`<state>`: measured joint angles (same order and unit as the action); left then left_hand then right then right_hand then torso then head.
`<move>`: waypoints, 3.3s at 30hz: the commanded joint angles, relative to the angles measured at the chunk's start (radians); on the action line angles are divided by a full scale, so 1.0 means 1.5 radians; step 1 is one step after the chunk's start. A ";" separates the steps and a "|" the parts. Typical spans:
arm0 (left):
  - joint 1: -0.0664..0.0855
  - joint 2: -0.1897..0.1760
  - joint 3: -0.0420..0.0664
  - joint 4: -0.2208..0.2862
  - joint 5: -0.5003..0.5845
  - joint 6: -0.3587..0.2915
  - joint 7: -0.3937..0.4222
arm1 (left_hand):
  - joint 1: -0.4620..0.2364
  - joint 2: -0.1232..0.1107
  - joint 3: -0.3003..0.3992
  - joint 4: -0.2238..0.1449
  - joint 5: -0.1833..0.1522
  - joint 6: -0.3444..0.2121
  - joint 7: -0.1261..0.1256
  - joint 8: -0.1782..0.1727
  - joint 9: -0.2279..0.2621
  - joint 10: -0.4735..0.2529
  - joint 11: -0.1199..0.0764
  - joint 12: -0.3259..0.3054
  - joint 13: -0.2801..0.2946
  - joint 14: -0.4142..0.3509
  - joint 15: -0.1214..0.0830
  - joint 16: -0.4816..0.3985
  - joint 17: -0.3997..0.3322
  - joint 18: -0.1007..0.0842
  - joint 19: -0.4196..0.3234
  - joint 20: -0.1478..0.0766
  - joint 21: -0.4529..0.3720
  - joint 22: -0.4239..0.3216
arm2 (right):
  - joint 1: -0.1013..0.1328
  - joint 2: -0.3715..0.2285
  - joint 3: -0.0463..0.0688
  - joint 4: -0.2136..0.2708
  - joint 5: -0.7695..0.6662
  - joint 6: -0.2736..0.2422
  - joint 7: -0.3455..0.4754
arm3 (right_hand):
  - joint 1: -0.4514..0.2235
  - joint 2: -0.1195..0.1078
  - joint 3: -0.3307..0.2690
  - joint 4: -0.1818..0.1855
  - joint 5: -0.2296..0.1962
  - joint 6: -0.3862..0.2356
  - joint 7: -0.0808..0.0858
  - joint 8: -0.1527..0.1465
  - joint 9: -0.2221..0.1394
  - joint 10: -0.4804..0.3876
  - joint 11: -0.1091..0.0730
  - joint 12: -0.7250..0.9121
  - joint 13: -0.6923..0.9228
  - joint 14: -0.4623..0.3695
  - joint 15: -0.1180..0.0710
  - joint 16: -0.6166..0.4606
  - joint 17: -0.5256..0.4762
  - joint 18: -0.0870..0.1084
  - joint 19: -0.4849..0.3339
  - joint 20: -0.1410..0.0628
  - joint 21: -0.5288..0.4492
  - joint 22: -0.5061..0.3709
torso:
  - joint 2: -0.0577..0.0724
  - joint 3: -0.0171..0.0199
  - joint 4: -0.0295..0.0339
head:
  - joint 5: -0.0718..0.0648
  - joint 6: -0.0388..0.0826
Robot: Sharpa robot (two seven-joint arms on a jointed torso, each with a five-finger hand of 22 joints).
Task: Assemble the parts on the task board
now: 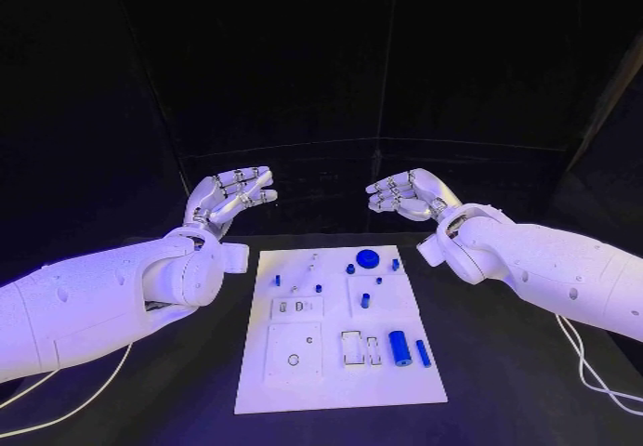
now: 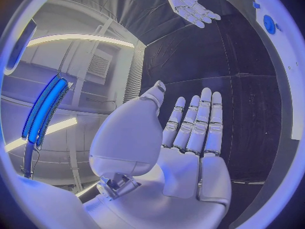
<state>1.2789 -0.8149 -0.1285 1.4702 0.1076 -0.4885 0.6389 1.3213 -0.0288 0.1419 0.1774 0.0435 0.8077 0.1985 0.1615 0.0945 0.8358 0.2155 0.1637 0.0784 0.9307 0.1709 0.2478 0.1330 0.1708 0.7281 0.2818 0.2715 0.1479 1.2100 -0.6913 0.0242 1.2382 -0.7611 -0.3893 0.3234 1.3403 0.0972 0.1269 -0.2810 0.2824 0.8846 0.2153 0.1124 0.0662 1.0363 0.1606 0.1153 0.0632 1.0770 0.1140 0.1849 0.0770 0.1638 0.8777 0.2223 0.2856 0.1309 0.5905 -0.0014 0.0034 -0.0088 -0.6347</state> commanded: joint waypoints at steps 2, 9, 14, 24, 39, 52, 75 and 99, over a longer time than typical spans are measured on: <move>0.001 -0.007 0.000 0.018 -0.023 0.080 -0.010 | 0.005 0.007 -0.007 -0.012 0.003 0.029 0.033 0.002 -0.003 0.031 -0.012 0.000 -0.005 0.067 -0.017 0.022 0.012 0.011 0.061 -0.015 0.027 0.009 | 0.017 0.005 0.001 -0.002 -0.221 0.055 -0.093 | 0.004 -0.044 0.025 -0.005 0.028 0.098 -0.028 0.005 0.001 0.138 -0.043 0.007 0.006 0.193 -0.062 0.064 0.035 0.012 0.139 -0.066 0.133 0.064 | 0.021 -0.0023 0.0032 | -0.004 0.007; 0.001 -0.030 0.000 0.069 -0.028 0.116 -0.023 | 0.007 0.016 -0.014 -0.023 0.002 0.045 0.027 -0.002 -0.008 0.051 -0.019 -0.007 -0.009 0.110 -0.030 0.028 0.023 0.009 0.100 -0.028 0.041 0.012 | 0.029 0.018 0.001 -0.003 -0.392 0.103 -0.165 | -0.014 -0.063 0.028 -0.004 0.020 0.129 -0.046 -0.004 0.002 0.164 -0.059 -0.013 0.006 0.289 -0.090 0.222 0.135 0.011 0.206 -0.104 0.253 0.132 | 0.045 -0.0077 0.0063 | -0.008 0.016; 0.001 -0.048 0.000 0.109 -0.028 0.124 -0.027 | 0.009 0.019 -0.014 -0.027 0.002 0.046 0.028 -0.004 -0.010 0.053 -0.019 -0.011 -0.009 0.114 -0.031 0.026 0.025 0.009 0.103 -0.030 0.041 0.011 | 0.031 0.026 0.001 -0.001 -0.475 0.132 -0.202 | -0.037 -0.071 0.046 -0.003 0.016 0.129 -0.043 -0.021 0.001 0.137 -0.058 -0.037 0.001 0.291 -0.087 0.370 0.265 0.011 0.216 -0.104 0.305 0.162 | 0.060 -0.0112 0.0074 | -0.010 0.019; 0.001 -0.073 0.000 0.151 -0.029 0.128 -0.033 | 0.008 0.021 -0.016 -0.029 0.002 0.047 0.029 -0.007 -0.011 0.054 -0.019 -0.015 -0.009 0.113 -0.030 0.022 0.026 0.008 0.104 -0.030 0.040 0.010 | 0.032 0.044 0.001 0.003 -0.569 0.163 -0.246 | -0.060 -0.087 0.082 -0.002 0.014 0.118 -0.044 -0.032 0.002 0.079 -0.052 -0.029 0.002 0.280 -0.082 0.565 0.471 0.012 0.219 -0.093 0.365 0.197 | 0.082 -0.0150 0.0162 | -0.009 0.023; 0.000 -0.079 0.000 0.167 -0.029 0.127 -0.029 | 0.005 0.023 -0.018 -0.029 0.002 0.047 0.030 -0.008 -0.012 0.054 -0.018 -0.017 -0.010 0.113 -0.029 0.020 0.026 0.007 0.104 -0.030 0.039 0.009 | 0.032 0.065 0.001 -0.010 -0.586 0.180 -0.238 | -0.068 -0.094 0.114 0.000 0.010 0.087 -0.043 -0.032 0.001 0.075 -0.050 -0.020 0.003 0.282 -0.081 0.680 0.602 0.005 0.244 -0.089 0.443 0.272 | 0.097 -0.0147 0.0189 | -0.010 0.029; 0.000 -0.079 0.000 0.165 -0.029 0.126 -0.027 | 0.004 0.024 -0.019 -0.029 0.002 0.047 0.031 -0.010 -0.013 0.054 -0.018 -0.018 -0.010 0.114 -0.029 0.019 0.027 0.007 0.105 -0.030 0.038 0.008 | 0.032 0.073 0.001 -0.015 -0.598 0.217 -0.247 | -0.077 -0.104 0.113 0.002 -0.001 0.079 -0.044 -0.033 0.001 0.062 -0.049 -0.022 0.002 0.280 -0.079 0.698 0.620 0.002 0.247 -0.087 0.464 0.294 | 0.102 -0.0149 0.0189 | -0.008 0.023; 0.000 -0.078 0.000 0.160 -0.028 0.123 -0.027 | 0.001 0.030 -0.020 -0.029 0.002 0.049 0.031 -0.012 -0.014 0.055 -0.017 -0.021 -0.010 0.118 -0.029 0.018 0.029 0.008 0.107 -0.030 0.038 0.007 | 0.031 0.087 -0.019 -0.036 -0.603 0.228 -0.243 | -0.071 -0.089 0.127 0.004 -0.004 0.091 -0.045 -0.027 0.004 0.070 -0.051 -0.012 0.005 0.278 -0.081 0.712 0.632 -0.002 0.255 -0.087 0.492 0.328 | 0.106 -0.0150 0.0183 | -0.007 0.014; 0.000 -0.075 0.000 0.155 -0.028 0.124 -0.032 | -0.001 0.033 -0.020 -0.029 0.002 0.050 0.032 -0.013 -0.015 0.056 -0.017 -0.023 -0.009 0.119 -0.030 0.017 0.030 0.008 0.108 -0.030 0.038 0.007 | 0.030 0.089 -0.023 -0.039 -0.589 0.128 -0.225 | -0.075 -0.064 0.159 0.022 -0.047 0.145 -0.050 -0.013 0.011 0.118 -0.062 0.016 0.010 0.277 -0.088 0.733 0.651 -0.008 0.267 -0.091 0.536 0.381 | 0.109 -0.0157 0.0178 | -0.006 0.012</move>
<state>1.2781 -0.9279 -0.1288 1.7027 0.0741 -0.3134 0.5871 1.3204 0.0069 0.1175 0.1363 0.0434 0.8740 0.2250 0.1474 0.0729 0.9095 0.1894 0.1341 0.0654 1.1046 0.1254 0.2781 0.1761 0.1698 0.8834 0.2375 0.3279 0.1596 1.2527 -0.5567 -0.0116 1.1774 -1.6549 -0.1312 -0.0301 1.2290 -0.0041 0.3604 -0.2503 0.2150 1.0966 0.1397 0.0890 0.0815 1.2044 0.0661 0.1344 0.0776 1.4633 -0.0127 1.2801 1.0521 0.1633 1.2728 0.0876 1.0844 0.7014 0.7528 -0.0244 0.0299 -0.0189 -0.6163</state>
